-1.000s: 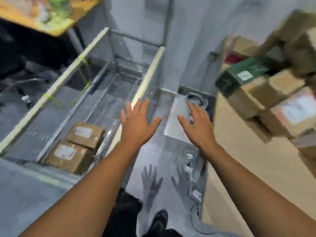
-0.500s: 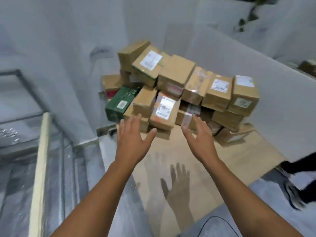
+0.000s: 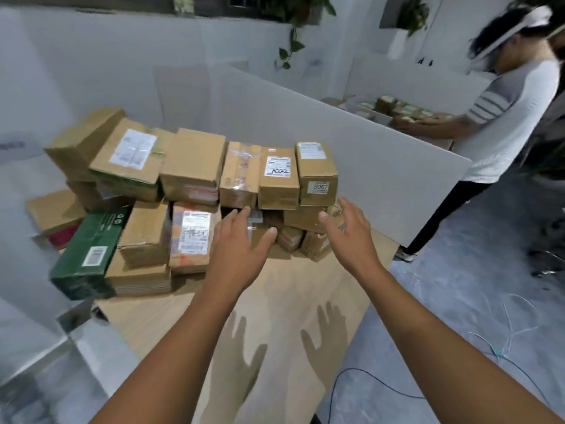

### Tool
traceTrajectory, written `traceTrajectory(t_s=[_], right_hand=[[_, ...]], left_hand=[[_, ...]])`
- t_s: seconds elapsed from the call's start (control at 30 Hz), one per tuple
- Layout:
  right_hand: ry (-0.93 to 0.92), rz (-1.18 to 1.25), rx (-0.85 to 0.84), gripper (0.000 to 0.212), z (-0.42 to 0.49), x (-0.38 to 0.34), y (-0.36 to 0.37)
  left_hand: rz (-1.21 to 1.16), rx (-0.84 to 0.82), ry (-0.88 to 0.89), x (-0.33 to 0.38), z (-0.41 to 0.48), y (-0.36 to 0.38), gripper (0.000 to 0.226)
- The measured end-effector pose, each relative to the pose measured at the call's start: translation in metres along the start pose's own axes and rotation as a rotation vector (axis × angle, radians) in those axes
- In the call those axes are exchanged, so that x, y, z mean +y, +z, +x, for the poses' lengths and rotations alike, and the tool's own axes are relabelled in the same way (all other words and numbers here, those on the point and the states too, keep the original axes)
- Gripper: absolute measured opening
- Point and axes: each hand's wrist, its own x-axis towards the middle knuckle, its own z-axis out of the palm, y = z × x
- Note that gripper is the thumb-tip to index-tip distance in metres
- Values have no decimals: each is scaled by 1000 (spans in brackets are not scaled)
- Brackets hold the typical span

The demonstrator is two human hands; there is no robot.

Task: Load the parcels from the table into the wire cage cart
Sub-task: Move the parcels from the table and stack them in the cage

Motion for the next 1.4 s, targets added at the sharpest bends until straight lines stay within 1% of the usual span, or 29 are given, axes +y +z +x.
traceTrajectory(t_s=[0.17, 0.27, 0.43, 0.53, 0.6, 0.7, 0.8, 0.9, 1.0, 1.03, 1.1, 1.13, 1.2, 1.27, 1.3, 1.4], right_hand=[[31, 63, -10, 68, 54, 18, -9], [67, 108, -36, 71, 96, 34, -12], [153, 232, -87, 78, 168, 62, -10], [181, 289, -130, 78, 206, 76, 1], [168, 294, -162, 73, 225, 82, 10], [130, 347, -239, 61, 240, 85, 24], [128, 390, -259, 72, 242, 92, 34], [147, 467, -225, 74, 232, 88, 25], [132, 532, -183, 66, 212, 85, 11], [129, 564, -151, 61, 205, 85, 6], [106, 634, -79, 49, 187, 80, -5], [91, 678, -50, 47, 178, 75, -10], [75, 773, -24, 54, 158, 62, -18], [44, 831, -49, 60, 137, 49, -22], [14, 845, -73, 59, 123, 41, -21], [-71, 821, -211, 63, 75, 13, -7]], left_hand=[[37, 2, 53, 33, 56, 33, 80], [68, 1, 47, 58, 95, 59, 75], [125, -13, -11, 81, 161, 105, 73], [164, -34, -82, 86, 192, 131, 69], [139, -36, -151, 87, 205, 148, 66], [100, 21, -183, 87, 214, 164, 56], [89, 48, -238, 94, 218, 168, 61], [-23, 57, -271, 107, 215, 166, 61], [-325, 56, -274, 124, 200, 160, 46], [-431, 62, -260, 128, 195, 158, 44], [-599, 65, -234, 133, 182, 153, 48], [-659, 60, -219, 135, 174, 149, 53], [-748, 65, -183, 133, 153, 141, 66], [-800, 95, -140, 125, 126, 127, 73], [-823, 126, -129, 119, 111, 117, 72], [-901, 245, -112, 93, 59, 79, 60]])
